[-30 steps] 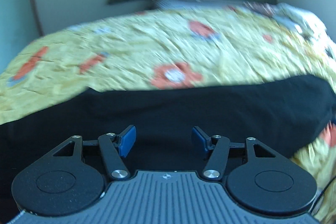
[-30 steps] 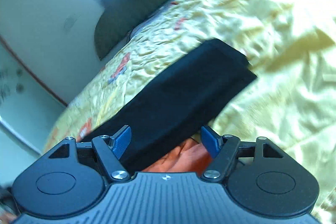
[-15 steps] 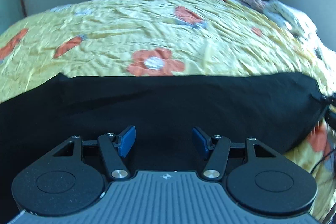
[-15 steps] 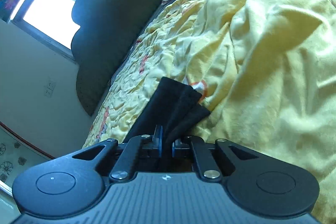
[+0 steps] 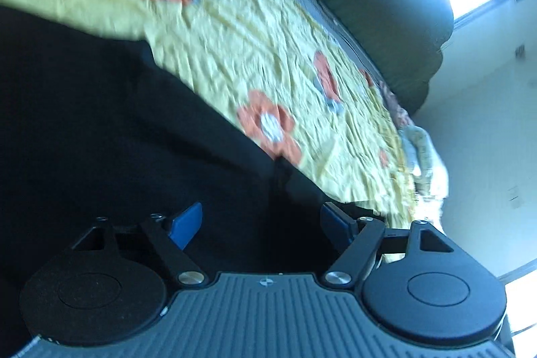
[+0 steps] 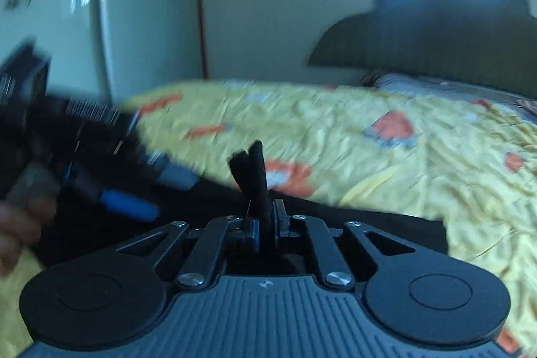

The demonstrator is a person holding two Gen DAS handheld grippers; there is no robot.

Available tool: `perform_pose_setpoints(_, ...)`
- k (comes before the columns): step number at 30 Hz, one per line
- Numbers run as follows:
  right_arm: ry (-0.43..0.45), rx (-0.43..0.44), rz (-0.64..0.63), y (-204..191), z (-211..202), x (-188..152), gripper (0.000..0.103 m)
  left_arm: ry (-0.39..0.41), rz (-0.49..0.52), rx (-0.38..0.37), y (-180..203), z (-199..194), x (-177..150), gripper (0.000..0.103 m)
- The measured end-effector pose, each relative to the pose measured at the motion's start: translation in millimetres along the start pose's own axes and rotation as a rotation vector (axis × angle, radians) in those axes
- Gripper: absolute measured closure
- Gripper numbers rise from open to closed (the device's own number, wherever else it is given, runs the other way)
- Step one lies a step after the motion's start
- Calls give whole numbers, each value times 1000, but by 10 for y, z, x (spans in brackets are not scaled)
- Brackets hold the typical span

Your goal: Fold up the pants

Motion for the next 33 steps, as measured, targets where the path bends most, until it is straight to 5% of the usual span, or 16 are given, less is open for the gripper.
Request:
perform_pose_setpoints(9, 8, 47, -59, -175, -37, -175, 96, -47, -33, -96, 240, 378, 9, 23)
perform_pose_setpoints(12, 14, 75, -98, -299, -90, -242, 95, -59, -25, -74, 259, 492, 23, 51)
perform_pose_setpoints(14, 18, 76, -126, -350, -111, -245, 95, -67, -11, -38, 205, 517, 20, 96)
perform_pose_setpoints(15, 18, 79, -135, -367, -106, -241, 95, -56, 5, -21, 181, 496, 18, 99)
perform_pose_setpoints(19, 24, 127, -156, -499, -98, -209, 95, 46, 86, 34, 107, 221, 12, 99)
perform_pose_setpoints(24, -37, 181, -205, -759, 92, -294, 95, 141, 250, 191, 10, -15, -10, 98)
perform_pose_setpoints(26, -111, 149, -228, -794, 256, -395, 93, 119, 303, 286, -76, 24, -37, 77)
perform_pose_setpoints(28, -122, 146, -242, -819, 230, -374, 93, 138, 353, 325, -86, -63, -34, 77)
perform_pose_setpoints(31, -109, 260, -159, -777, -18, -183, 92, 215, 433, 434, -83, -252, 59, 55)
perform_pose_setpoints(33, -77, 320, -56, -653, -132, -41, 92, 245, 479, 477, -90, -329, 132, 53)
Point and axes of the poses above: each gripper's, at about its wrist camera, not at the fingertips, and z roughly the way its jaws point, y to its right, x to its top, the point moved 9 cm from there along z, roughly the way its jaws point, and after that the axes turned 6 degrees about z, right-handed, at the moved point
